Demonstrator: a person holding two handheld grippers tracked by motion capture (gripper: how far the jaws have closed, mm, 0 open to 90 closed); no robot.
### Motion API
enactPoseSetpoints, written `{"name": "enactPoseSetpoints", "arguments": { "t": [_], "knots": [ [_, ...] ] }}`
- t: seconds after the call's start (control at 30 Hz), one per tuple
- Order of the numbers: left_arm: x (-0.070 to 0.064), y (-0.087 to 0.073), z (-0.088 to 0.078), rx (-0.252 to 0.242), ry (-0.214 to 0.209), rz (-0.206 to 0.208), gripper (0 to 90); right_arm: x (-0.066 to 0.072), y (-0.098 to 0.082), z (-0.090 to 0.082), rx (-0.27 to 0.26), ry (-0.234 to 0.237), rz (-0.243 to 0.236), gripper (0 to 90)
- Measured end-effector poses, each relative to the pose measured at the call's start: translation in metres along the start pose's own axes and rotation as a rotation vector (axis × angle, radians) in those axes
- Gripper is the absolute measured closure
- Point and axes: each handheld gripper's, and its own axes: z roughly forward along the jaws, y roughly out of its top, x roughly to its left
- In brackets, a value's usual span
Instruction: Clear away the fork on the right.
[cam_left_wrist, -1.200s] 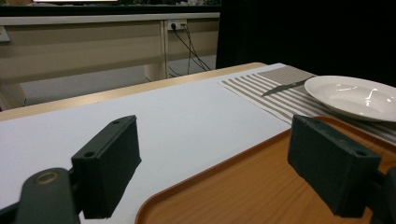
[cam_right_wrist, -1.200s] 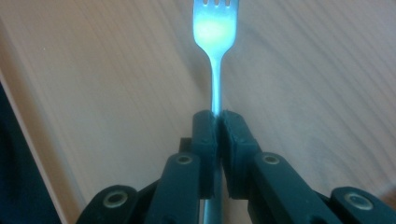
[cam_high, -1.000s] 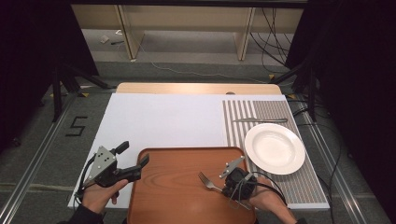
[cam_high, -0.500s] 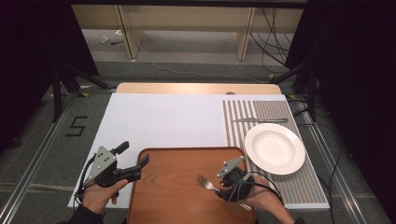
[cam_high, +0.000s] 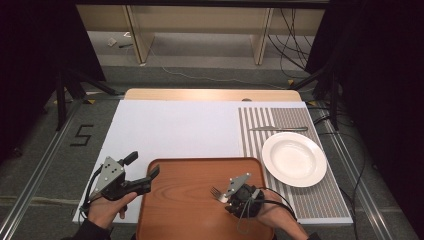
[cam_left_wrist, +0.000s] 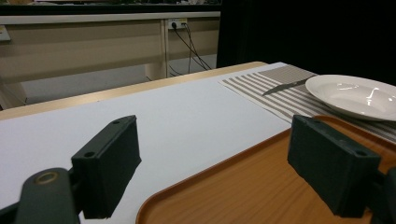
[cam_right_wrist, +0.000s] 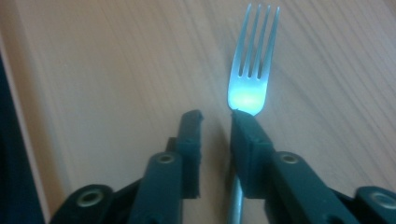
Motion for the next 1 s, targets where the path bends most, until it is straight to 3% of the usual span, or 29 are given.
{"name": "enactPoseSetpoints", "arguments": {
  "t": [0.3,0.5,1.0],
  "knots": [
    [0.0002,0.0,-0.0001,-0.001,0.001,-0.001,16.4,0.0025,0.0033,0.0052,0.043,-0.045,-0.057,87.6],
    [0.0002,0.0002,-0.0005,-0.002,0.001,0.0,16.5,0.0033,0.0042,0.0082,0.067,-0.072,-0.085,89.1],
    [0.0002,0.0001,-0.0005,-0.002,-0.001,-0.001,16.5,-0.0021,0.0015,0.0072,0.095,-0.133,-0.088,90.0]
  ]
}}
